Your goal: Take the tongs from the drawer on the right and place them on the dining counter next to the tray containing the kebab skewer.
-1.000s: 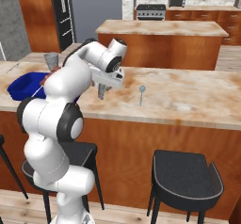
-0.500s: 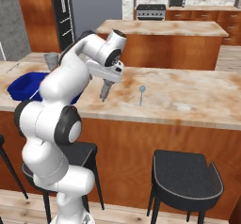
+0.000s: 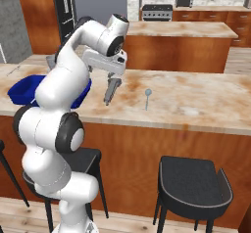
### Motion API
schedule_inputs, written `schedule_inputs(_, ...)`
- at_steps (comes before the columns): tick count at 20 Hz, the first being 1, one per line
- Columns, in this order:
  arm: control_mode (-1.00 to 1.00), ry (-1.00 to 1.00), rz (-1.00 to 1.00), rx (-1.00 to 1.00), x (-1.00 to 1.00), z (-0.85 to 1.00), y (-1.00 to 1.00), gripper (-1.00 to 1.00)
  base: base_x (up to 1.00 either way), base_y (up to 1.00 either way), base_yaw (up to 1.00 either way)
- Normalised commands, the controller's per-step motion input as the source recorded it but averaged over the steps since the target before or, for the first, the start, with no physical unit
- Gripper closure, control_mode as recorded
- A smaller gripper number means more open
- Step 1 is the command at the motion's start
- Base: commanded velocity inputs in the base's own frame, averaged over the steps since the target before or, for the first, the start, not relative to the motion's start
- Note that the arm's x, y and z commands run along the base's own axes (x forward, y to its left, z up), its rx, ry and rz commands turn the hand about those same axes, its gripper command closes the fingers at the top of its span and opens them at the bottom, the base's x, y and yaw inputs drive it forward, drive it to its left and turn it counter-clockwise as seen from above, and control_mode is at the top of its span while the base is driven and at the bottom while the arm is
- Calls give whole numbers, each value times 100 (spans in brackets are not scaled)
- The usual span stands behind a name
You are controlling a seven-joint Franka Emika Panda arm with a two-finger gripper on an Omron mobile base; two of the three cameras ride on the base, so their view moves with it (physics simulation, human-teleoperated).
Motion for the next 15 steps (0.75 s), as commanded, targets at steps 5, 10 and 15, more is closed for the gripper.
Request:
schedule_inputs(5,-100,-6,1,-25,-95,85,0,-100,0,0,0)
schedule_inputs(10,-100,-16,0,-28,-100,33,34,-100,0,0,0)
schedule_inputs(15,-100,-44,4,-12,-82,-76,19,-100,0,0,0)
